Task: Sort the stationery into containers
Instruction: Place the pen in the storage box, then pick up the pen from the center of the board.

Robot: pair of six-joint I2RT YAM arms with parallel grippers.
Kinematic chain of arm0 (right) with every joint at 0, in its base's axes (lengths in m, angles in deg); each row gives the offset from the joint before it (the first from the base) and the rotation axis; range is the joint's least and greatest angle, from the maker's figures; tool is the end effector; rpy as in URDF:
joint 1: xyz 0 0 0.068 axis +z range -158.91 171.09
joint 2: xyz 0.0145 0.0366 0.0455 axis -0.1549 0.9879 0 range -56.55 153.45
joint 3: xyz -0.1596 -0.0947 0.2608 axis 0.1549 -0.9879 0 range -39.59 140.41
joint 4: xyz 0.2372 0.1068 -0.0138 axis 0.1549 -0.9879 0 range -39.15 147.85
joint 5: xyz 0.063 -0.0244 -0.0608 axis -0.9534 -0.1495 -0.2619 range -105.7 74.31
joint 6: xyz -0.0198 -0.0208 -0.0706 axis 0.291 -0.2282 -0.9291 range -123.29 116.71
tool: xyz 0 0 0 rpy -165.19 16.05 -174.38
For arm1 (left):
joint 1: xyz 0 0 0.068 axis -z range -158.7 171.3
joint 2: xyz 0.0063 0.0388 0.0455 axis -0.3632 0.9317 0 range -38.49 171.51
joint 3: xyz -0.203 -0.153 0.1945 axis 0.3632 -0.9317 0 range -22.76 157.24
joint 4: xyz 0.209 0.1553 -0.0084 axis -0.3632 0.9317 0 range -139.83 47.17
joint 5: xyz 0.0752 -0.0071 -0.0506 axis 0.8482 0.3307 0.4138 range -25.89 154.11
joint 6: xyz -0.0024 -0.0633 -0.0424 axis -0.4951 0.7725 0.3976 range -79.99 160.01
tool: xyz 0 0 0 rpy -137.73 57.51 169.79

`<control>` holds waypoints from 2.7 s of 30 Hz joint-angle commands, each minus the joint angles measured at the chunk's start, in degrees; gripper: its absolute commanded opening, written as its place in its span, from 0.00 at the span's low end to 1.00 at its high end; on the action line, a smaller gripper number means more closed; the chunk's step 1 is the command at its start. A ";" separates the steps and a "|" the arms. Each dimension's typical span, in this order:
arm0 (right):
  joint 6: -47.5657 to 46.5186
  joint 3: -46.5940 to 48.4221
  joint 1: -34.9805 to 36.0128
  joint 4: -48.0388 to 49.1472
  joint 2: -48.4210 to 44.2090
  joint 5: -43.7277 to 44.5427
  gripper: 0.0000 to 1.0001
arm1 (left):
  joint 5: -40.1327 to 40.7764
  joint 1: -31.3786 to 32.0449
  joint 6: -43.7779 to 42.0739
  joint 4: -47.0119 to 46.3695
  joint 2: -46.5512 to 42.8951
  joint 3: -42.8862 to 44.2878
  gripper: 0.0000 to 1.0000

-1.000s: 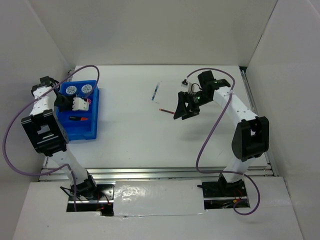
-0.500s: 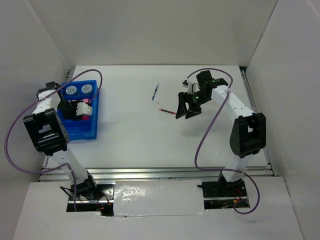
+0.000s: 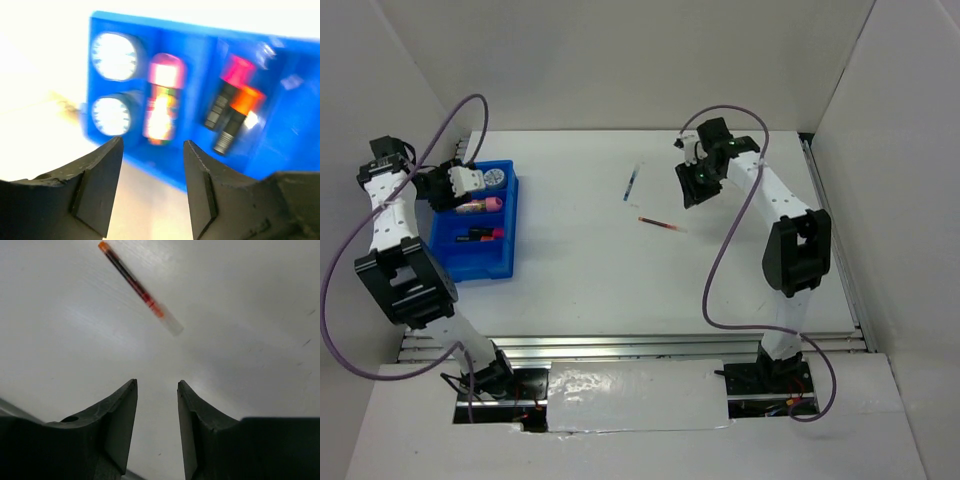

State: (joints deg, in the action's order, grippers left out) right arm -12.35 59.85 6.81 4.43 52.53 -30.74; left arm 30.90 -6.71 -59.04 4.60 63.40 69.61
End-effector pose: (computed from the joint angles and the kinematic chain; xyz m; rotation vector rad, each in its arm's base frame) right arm 0.4137 0.1338 0.3057 -0.6535 2.5821 0.3879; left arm 0.3619 0.1523 0.3232 1.5443 1.8755 0.1796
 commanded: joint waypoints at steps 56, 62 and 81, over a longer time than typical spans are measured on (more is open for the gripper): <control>-23.65 15.96 11.08 -14.49 18.74 -9.62 0.00 | -16.81 23.14 30.94 -22.61 -37.89 -28.73 0.80; -16.79 15.88 13.45 -22.05 13.53 -30.45 0.00 | -10.30 37.38 27.51 -26.75 -42.91 -37.00 0.77; -13.53 7.79 16.62 -29.19 14.24 -58.60 0.00 | 7.64 61.23 24.78 -34.48 -39.05 -43.16 0.64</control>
State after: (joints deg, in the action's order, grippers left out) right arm -26.27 68.31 22.83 -17.89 68.35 -84.56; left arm 38.02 53.72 -33.46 -27.03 24.36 26.47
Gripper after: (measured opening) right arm 0.050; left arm 0.650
